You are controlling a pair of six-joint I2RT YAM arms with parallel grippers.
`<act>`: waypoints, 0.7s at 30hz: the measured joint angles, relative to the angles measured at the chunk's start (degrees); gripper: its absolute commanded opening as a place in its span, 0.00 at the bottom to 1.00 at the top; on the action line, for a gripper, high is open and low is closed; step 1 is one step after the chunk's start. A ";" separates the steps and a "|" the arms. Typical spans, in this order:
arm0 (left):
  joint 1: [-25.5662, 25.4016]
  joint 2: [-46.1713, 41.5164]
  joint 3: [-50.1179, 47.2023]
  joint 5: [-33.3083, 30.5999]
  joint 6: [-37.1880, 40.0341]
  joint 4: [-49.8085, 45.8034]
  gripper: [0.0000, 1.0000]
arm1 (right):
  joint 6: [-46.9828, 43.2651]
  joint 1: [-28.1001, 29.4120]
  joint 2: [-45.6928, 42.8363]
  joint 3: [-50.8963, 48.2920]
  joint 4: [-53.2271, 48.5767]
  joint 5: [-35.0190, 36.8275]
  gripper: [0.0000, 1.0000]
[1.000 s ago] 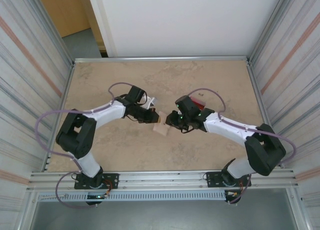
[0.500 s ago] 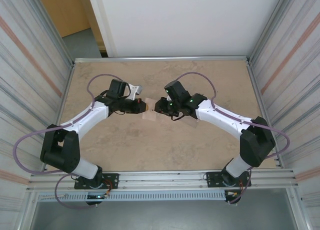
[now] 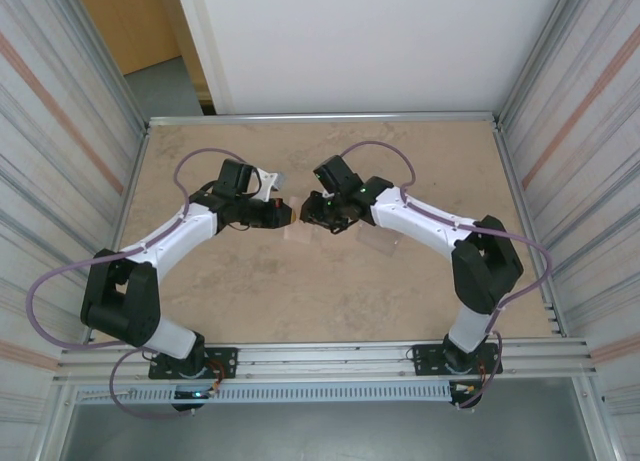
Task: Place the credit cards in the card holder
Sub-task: Open the button on the card holder.
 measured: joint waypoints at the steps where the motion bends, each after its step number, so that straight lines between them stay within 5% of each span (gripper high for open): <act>1: 0.00 0.02 0.00 0.00 0.00 0.00 0.00 | 0.07 0.09 0.26 0.09 -0.02 -0.02 0.29; 21: 0.00 1.88 0.00 0.20 -1.92 0.24 0.00 | 0.83 0.85 3.80 2.62 -0.44 -0.61 0.28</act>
